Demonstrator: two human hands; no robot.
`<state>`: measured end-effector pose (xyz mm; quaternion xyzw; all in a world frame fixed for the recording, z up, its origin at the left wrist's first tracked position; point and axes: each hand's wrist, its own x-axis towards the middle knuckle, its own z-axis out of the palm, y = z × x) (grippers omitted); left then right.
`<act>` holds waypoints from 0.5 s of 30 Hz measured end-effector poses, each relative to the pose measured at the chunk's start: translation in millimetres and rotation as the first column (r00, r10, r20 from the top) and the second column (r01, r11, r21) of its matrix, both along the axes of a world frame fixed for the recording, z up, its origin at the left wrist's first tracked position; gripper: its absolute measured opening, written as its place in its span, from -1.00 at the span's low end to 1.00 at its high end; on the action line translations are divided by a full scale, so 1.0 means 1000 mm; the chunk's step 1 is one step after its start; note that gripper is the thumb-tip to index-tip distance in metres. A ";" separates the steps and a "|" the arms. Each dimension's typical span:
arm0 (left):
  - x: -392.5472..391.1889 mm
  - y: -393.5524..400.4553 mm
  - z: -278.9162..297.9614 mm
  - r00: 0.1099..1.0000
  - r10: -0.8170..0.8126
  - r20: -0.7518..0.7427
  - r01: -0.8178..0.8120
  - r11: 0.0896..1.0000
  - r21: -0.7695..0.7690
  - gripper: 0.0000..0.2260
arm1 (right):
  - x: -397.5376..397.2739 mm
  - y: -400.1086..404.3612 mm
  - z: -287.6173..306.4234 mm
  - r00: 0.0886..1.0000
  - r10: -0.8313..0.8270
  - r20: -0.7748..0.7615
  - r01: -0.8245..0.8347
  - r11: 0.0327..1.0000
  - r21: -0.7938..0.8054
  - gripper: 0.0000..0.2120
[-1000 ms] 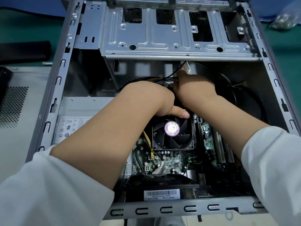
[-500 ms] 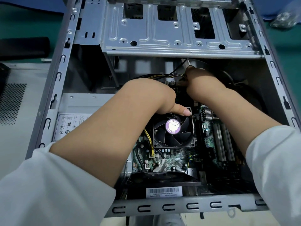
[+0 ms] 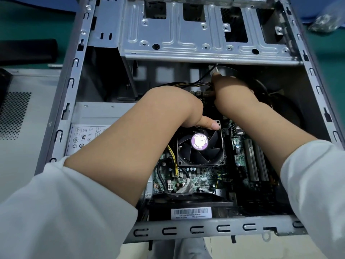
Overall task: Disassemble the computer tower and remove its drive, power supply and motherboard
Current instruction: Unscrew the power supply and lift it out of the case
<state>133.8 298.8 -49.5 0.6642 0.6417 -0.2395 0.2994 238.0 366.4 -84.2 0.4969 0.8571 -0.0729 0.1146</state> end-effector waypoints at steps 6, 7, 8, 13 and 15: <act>-0.001 0.000 -0.001 1.000 -0.013 -0.004 0.013 1.000 0.005 -0.41 | -0.001 0.008 0.002 0.997 0.064 0.052 -0.064 0.998 0.002 -0.68; -0.001 0.001 -0.002 1.000 -0.013 -0.004 0.013 1.000 0.003 -0.40 | -0.001 0.007 0.001 0.997 0.058 0.046 -0.058 0.998 0.006 -0.67; -0.001 0.001 -0.002 1.000 -0.015 -0.005 0.015 1.000 0.003 -0.39 | 0.000 0.006 0.000 0.998 0.048 0.035 -0.049 0.999 0.009 -0.66; 0.000 0.000 -0.002 1.000 -0.001 0.005 0.001 1.000 0.000 -0.42 | 0.003 0.007 -0.002 0.999 0.048 -0.004 -0.049 0.997 -0.061 -0.64; 0.000 0.000 -0.002 1.000 0.010 0.010 -0.010 1.000 0.000 -0.41 | 0.002 0.008 -0.002 0.998 0.062 -0.022 -0.064 0.995 -0.077 -0.66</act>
